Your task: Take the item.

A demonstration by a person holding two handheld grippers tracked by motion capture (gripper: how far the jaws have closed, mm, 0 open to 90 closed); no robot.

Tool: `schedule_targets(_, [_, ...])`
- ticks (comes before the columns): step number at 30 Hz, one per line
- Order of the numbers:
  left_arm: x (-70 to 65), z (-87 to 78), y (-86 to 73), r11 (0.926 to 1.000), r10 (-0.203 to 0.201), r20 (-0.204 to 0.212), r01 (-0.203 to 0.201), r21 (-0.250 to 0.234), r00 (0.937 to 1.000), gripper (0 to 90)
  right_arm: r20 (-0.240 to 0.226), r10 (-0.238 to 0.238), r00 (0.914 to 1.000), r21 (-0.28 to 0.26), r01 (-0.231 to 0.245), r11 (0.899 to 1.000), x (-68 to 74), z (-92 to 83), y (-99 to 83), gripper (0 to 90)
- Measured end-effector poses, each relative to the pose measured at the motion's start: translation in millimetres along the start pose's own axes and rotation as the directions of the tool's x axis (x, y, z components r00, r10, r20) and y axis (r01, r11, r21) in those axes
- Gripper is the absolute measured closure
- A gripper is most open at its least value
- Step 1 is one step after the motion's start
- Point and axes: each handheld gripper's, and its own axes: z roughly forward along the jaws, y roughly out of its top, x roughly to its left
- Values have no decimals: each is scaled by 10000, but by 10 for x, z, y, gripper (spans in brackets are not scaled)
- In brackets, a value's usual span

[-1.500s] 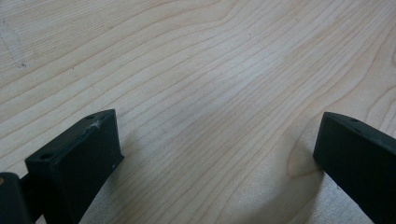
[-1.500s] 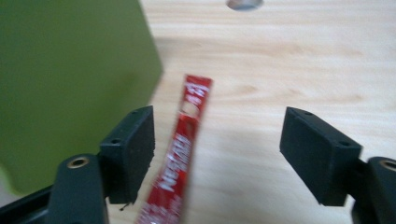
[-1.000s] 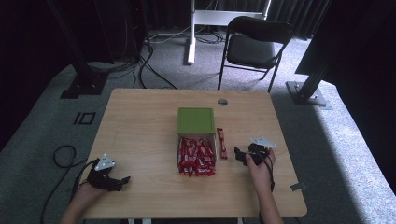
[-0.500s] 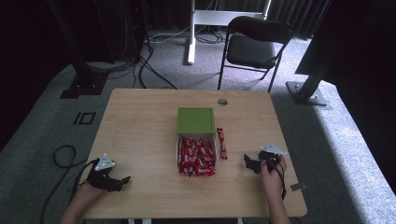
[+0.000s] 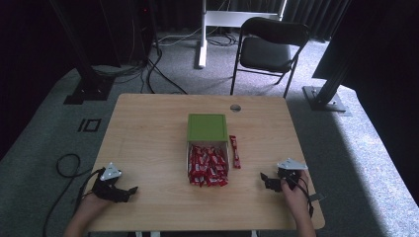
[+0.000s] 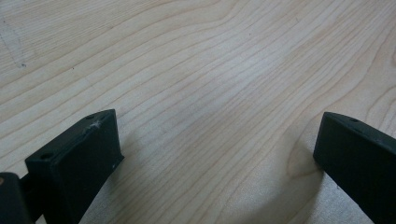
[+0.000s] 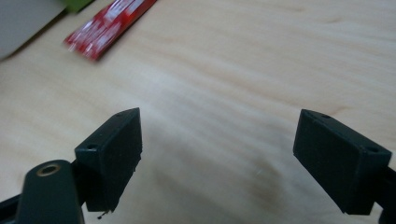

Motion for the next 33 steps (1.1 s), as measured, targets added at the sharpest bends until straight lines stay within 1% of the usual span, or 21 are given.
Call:
schedule_targets(4, [-1, 0, 0, 10000, -13, -2, 13, -2, 10000, 16, -627, -650, 9959, 121, 659, 9978, 4, -12, -87, 136])
schedule_targets(5, [-1, 0, 0, 10000, -12, -4, 12, -1, 10000, 15, -715, -733, 9947, 145, 746, 9971, 5, -15, -97, 136])
schedule_targets(6, [-1, 0, 0, 10000, -10, -6, 10, -1, 10000, 16, -833, -1047, 9910, 253, 1072, 9939, 6, -29, -119, 136])
schedule_targets(8, [0, 0, 0, 10000, -1, -8, 1, -1, 10000, 15, -913, -1159, 9891, 267, 1188, 9926, 5, -38, -124, 136])
schedule_targets(10, [0, 0, 0, 10000, -1, -9, 1, -2, 10000, 16, -1169, -1261, 9851, 112, 1283, 9917, -11, -54, -147, 136])
schedule_targets(13, [0, 0, 0, 10000, 2, -9, -2, 0, 10000, 16, -1319, -1339, 9822, 191, 1376, 9903, -16, -54, -171, 136])
schedule_targets(14, [0, 0, 0, 10000, 7, -7, -7, -1, 10000, 16, -1454, -1416, 9792, 208, 1461, 9890, -18, -57, -185, 132])
schedule_targets(15, [0, 0, 0, 10000, 7, -7, -7, -2, 10000, 16, -1659, -1615, 9728, 175, 1667, 9859, -14, -69, -196, 135])
schedule_targets(16, [1, 0, 0, 10000, 10, -9, -10, 1, 10000, 16, -1659, -1615, 9728, 175, 1667, 9859, -14, -69, -196, 135])
schedule_targets(19, [0, 0, 0, 10000, 7, -7, -7, -2, 10000, 16, -1799, -1746, 9681, 118, 1796, 9837, -20, -91, -216, 137])
schedule_targets(20, [1, 0, 0, 10000, 11, -8, -11, 0, 10000, 16, -2242, -1735, 9590, 212, 1828, 9829, -18, -104, -231, 136])
schedule_targets(22, [1, 0, 0, 10000, 9, -8, -9, -2, 10000, 16, -2275, -1778, 9574, 208, 1874, 9821, -15, -110, -236, 136])
schedule_targets(23, [1, 0, 0, 10000, 10, -8, -10, -1, 10000, 16, -2367, -1881, 9532, 186, 1980, 9800, -16, -117, -242, 136])
schedule_targets(25, [0, 0, 0, 10000, 8, -9, -8, -2, 10000, 16, -2428, -1917, 9509, 193, 2023, 9791, -12, -132, -255, 136])
schedule_targets(26, [0, 0, 0, 10000, 10, -8, -10, -1, 10000, 16, -2491, -1972, 9482, 164, 2077, 9781, -12, -136, -259, 136])
schedule_targets(27, [0, 0, 0, 10000, 11, -11, -11, 2, 10000, 16, -2676, -2153, 9392, 114, 2266, 9739, -10, -149, -272, 135])
schedule_targets(28, [0, 0, 0, 10000, 10, -11, -10, -2, 10000, 16, -2676, -2153, 9392, 114, 2266, 9739, -10, -149, -272, 135])
schedule_targets(29, [0, 0, 0, 10000, 9, -10, -9, -4, 10000, 16, -2821, -2299, 9314, 70, 2417, 9703, -11, -166, -287, 131])
schedule_targets(30, [0, 0, 0, 10000, 10, -10, -10, -4, 10000, 16, -2821, -2299, 9314, 70, 2417, 9703, -11, -166, -287, 131])
schedule_targets(32, [1, 0, 0, 10000, 13, -11, -13, -3, 10000, 16, -3072, -2537, 9172, 12, 2669, 9637, -7, -186, -305, 125])
schedule_targets(33, [1, 0, 0, 10000, 13, -9, -13, -5, 10000, 16, -3072, -2537, 9172, 12, 2669, 9637, -7, -186, -305, 125])
